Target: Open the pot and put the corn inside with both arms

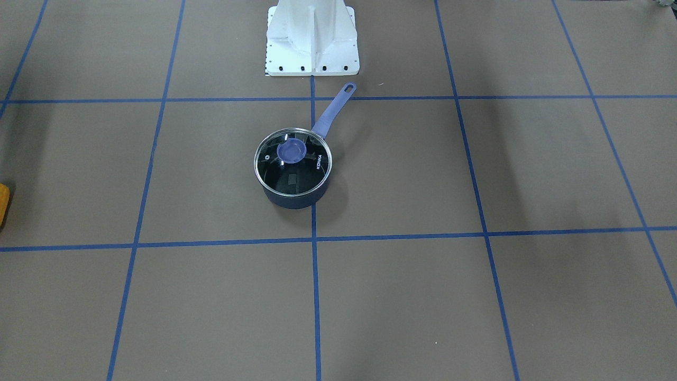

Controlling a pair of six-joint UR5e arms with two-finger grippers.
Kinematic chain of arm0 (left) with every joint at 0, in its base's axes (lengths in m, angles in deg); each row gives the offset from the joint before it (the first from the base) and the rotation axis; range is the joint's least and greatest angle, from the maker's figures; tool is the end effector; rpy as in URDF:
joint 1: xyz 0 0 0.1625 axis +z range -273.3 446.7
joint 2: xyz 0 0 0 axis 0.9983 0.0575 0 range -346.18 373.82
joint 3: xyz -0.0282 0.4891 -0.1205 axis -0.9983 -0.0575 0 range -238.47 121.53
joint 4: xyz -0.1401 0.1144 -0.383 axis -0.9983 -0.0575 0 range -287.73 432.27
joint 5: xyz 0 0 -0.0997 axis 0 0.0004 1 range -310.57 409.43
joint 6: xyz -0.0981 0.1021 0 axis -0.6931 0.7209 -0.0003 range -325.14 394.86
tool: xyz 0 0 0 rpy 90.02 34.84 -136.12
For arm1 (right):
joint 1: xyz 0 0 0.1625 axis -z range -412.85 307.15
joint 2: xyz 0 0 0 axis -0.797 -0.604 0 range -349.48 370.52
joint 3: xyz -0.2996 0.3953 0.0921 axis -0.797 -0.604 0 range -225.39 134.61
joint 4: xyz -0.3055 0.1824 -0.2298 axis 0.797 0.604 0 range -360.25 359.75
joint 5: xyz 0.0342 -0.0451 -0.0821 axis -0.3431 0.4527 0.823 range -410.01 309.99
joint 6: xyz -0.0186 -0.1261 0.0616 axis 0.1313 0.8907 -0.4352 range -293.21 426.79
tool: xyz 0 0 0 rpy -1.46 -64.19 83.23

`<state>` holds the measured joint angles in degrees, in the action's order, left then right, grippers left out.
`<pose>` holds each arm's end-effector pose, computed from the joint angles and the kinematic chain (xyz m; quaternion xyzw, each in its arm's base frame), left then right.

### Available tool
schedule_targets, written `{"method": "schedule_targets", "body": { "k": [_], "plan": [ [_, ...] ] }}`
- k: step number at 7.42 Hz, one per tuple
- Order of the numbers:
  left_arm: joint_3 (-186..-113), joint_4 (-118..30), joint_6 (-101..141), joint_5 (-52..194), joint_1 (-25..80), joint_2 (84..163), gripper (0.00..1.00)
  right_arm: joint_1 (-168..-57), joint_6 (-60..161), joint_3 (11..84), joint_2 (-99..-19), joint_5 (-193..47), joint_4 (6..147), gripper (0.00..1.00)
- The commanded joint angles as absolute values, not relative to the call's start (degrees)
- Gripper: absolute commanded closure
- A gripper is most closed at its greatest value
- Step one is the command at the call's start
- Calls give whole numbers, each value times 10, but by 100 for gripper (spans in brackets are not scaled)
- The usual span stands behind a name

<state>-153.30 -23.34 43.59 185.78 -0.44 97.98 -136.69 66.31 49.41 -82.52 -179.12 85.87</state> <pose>-0.0080 -0.4588 0.7609 0.0570 0.3908 0.1084 0.9123 -0.0083 -0.4871 0.7536 0.0269 -0.3364 -0.0631 0.9392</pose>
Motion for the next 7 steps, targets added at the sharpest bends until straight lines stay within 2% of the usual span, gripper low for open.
{"method": "schedule_targets", "body": {
  "k": [1, 3, 4, 6, 7],
  "plan": [
    [-1535, -235, 435, 1858, -5, 990, 1, -1367, 663, 495, -798, -1789, 853, 0],
    [-1555, -235, 436, 1857, -5, 1033, 1, -1367, 661, 491, -783, -1762, 754, 0],
    [-1549, -254, 435, 1856, -5, 1088, 1, -1367, 636, 493, -777, -1752, 727, 0],
    [-1551, -261, 436, 1860, -5, 1097, 1, -1360, 603, 495, -759, -1755, 725, 0],
    [-1578, -269, 433, 1860, -4, 1103, 1, -1355, 598, 499, -751, -1756, 727, 0]
  ]
}}
